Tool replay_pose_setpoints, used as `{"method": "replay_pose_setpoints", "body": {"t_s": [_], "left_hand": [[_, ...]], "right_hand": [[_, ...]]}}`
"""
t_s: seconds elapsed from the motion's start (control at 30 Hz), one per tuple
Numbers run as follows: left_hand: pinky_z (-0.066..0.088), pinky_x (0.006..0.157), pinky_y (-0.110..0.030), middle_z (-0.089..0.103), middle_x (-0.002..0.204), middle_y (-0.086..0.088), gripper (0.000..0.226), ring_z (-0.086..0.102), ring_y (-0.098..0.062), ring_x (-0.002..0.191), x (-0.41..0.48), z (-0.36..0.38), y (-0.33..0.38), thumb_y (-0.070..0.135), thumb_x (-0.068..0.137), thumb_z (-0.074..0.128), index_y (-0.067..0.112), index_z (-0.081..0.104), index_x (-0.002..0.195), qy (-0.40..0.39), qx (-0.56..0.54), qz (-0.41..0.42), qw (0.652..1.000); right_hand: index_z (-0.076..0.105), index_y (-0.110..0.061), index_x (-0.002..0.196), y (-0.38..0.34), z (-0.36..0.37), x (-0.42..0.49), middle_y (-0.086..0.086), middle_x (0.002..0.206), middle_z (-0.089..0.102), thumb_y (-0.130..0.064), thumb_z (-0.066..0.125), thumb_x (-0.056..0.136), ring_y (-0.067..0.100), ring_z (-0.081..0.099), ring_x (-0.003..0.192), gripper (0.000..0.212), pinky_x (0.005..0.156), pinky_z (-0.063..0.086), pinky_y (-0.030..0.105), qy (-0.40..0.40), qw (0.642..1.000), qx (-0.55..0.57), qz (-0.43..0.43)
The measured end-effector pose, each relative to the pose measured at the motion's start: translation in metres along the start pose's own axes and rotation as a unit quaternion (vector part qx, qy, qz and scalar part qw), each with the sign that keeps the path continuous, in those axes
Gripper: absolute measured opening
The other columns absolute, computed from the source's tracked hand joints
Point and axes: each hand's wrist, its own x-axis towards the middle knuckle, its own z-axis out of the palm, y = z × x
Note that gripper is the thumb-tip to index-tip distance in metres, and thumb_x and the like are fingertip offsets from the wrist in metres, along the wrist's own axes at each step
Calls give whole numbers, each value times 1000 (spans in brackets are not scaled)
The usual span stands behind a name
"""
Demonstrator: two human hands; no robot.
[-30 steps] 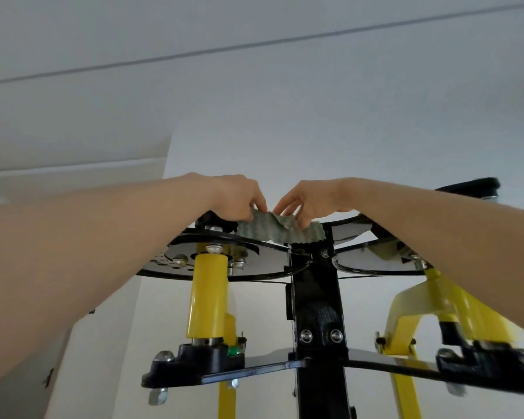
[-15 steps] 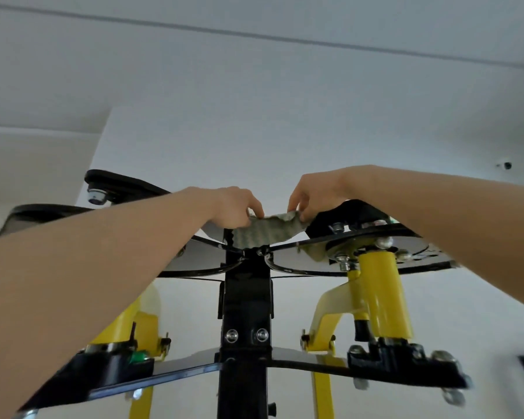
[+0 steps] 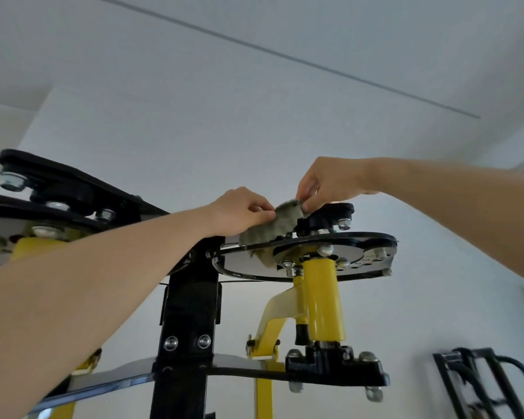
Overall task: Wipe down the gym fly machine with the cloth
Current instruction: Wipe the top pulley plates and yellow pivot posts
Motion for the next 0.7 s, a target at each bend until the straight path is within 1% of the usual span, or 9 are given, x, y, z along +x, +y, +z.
{"method": "replay_pose_setpoints", "body": {"t_s": [0.07, 0.13, 0.2, 0.3, 0.37, 0.43, 0.5, 0.63, 0.7], "left_hand": [[41, 90, -25, 72, 114, 6, 25, 61, -9, 104, 3, 6, 8, 41, 99, 60, 29, 72, 117, 19, -15, 17, 1000], [44, 89, -24, 73, 110, 7, 23, 63, -9, 101, 6, 10, 14, 40, 98, 62, 29, 74, 114, 39, -33, 34, 998], [47, 88, -25, 73, 106, 7, 21, 64, -8, 98, 9, 14, 19, 38, 97, 63, 27, 75, 111, 59, -54, 51, 995], [50, 86, -25, 72, 100, 9, 18, 65, -6, 94, 13, 21, 22, 35, 94, 70, 27, 75, 109, 76, -69, 67, 992], [51, 84, -27, 69, 96, 13, 18, 65, -5, 92, 16, 24, 22, 33, 90, 74, 29, 74, 108, 85, -50, 79, 992], [53, 83, -28, 67, 92, 17, 17, 64, -1, 88, 16, 23, 20, 31, 88, 77, 31, 74, 105, 86, -30, 90, 992], [54, 83, -31, 70, 94, 14, 16, 66, -4, 87, 17, 19, 17, 31, 86, 79, 31, 74, 101, 80, -4, 92, 993], [53, 85, -34, 71, 99, 11, 15, 65, -9, 90, 14, 8, 6, 34, 86, 78, 32, 73, 100, 62, 75, 79, 992], [52, 84, -33, 69, 98, 13, 15, 63, -9, 91, 10, 1, -3, 35, 87, 76, 32, 72, 101, 48, 111, 68, 990]], "right_hand": [[79, -23, 92, 6, -7, -9, -13, 82, 75, -18, 78, 85, 12, 68, 93, 9, 91, 53, 31, 0, 1000, 0, 6], [79, -23, 90, 14, -14, -18, -14, 81, 76, -15, 78, 84, 11, 69, 91, 10, 90, 56, 31, 1, 1000, 6, 13], [80, -22, 91, 22, -18, -26, -10, 84, 77, -13, 79, 83, 13, 69, 89, 12, 83, 57, 28, 5, 1000, 17, 19], [80, -23, 90, 32, -20, -35, -7, 86, 77, -12, 81, 82, 16, 68, 81, 14, 66, 51, 19, 22, 1000, 16, 11], [80, -21, 90, 34, -18, -39, -7, 87, 77, -10, 81, 81, 18, 72, 80, 15, 62, 53, 16, 40, 999, 15, -4], [79, -20, 88, 33, -15, -39, -6, 86, 77, -8, 80, 80, 20, 74, 80, 15, 65, 58, 21, 54, 998, 15, -15], [79, -22, 87, 29, -9, -35, -5, 83, 77, -10, 78, 80, 20, 74, 77, 14, 68, 60, 25, 55, 998, 15, -22], [79, -24, 86, 15, 3, -26, 0, 80, 76, -25, 74, 82, 10, 70, 70, 6, 61, 54, 17, 35, 998, 50, -22], [80, -24, 89, 8, 10, -19, -5, 81, 76, -32, 74, 85, 5, 69, 73, 11, 65, 53, 15, 47, 997, 48, -26]]}}
